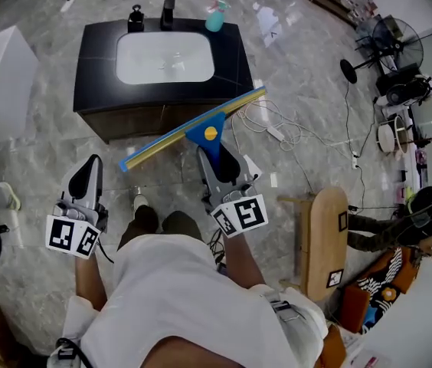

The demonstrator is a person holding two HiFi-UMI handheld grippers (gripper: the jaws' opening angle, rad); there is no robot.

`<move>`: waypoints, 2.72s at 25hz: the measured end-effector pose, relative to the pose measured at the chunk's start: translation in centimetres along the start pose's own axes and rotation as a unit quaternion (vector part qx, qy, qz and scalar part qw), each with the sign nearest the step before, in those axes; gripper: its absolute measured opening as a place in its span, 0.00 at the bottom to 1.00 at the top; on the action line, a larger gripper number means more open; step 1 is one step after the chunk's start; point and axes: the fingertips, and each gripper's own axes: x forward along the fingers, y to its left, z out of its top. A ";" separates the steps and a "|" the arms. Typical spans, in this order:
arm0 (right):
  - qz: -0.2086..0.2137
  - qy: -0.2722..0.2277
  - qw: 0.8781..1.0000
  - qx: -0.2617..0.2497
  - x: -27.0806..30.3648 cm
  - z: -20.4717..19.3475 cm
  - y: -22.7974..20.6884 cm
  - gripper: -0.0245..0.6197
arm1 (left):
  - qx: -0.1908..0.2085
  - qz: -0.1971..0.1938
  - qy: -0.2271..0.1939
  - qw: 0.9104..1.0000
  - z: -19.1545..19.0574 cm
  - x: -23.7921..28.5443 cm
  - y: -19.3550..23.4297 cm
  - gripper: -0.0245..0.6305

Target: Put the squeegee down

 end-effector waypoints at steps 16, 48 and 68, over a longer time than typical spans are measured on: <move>0.126 0.083 0.988 -0.008 18.7 -6.0 -2.4 0.26 | 0.006 0.112 -0.004 0.994 1.6 5.3 6.6 0.04; 0.184 0.400 0.894 -0.086 46.2 -37.3 6.5 0.26 | -0.109 0.289 0.057 0.949 -10.3 -2.5 17.3 0.04; 0.191 0.326 0.922 -0.089 44.7 -33.4 5.0 0.27 | -0.092 0.253 0.048 0.962 -9.2 1.0 19.1 0.04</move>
